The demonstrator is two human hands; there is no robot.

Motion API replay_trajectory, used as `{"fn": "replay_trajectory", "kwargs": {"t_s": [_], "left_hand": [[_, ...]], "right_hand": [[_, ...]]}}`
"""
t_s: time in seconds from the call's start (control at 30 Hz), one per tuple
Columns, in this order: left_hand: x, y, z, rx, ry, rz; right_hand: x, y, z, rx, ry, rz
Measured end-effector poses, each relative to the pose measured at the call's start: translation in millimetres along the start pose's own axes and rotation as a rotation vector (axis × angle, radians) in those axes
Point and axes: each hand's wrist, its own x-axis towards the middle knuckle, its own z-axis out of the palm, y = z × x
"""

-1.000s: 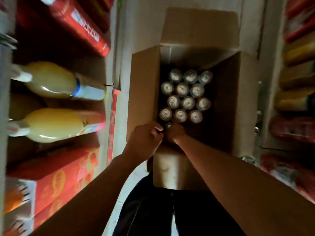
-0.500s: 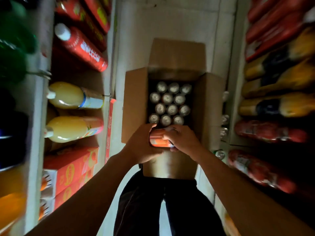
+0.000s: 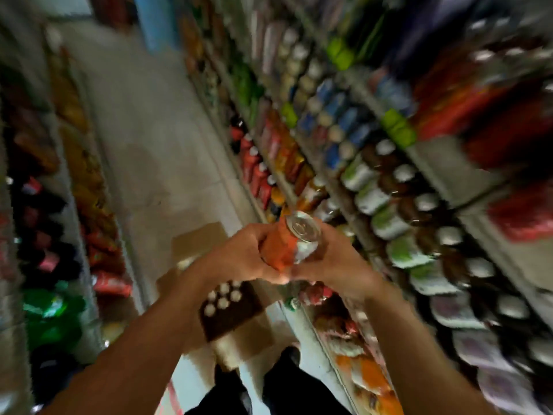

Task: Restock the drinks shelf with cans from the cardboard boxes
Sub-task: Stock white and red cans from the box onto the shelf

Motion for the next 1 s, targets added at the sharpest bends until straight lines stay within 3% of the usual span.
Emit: {"fn": "replay_trajectory", "kwargs": {"t_s": [0.2, 0.3, 0.47, 0.57, 0.67, 1.0], "left_hand": [[7, 118, 57, -0.038, -0.23, 0.175], [7, 163, 108, -0.04, -0.227, 0.294], [4, 231, 206, -0.035, -0.062, 0.534], [9, 258, 255, -0.014, -0.099, 0.62], [24, 274, 286, 0.002, -0.188, 0.634], [89, 271, 315, 0.033, -0.397, 0.53]], "right_hand": [[-125, -43, -51, -0.029, 0.531, -0.109], [-173, -52, -71, -0.065, 0.738, -0.113], [-255, -43, -114, -0.104, 1.134, -0.069], [-292, -31, -135, -0.079, 1.316, -0.055], [-309, -14, -154, -0.083, 1.396, -0.034], [-308, 50, -196, 0.045, 1.336, 0.085]]}}
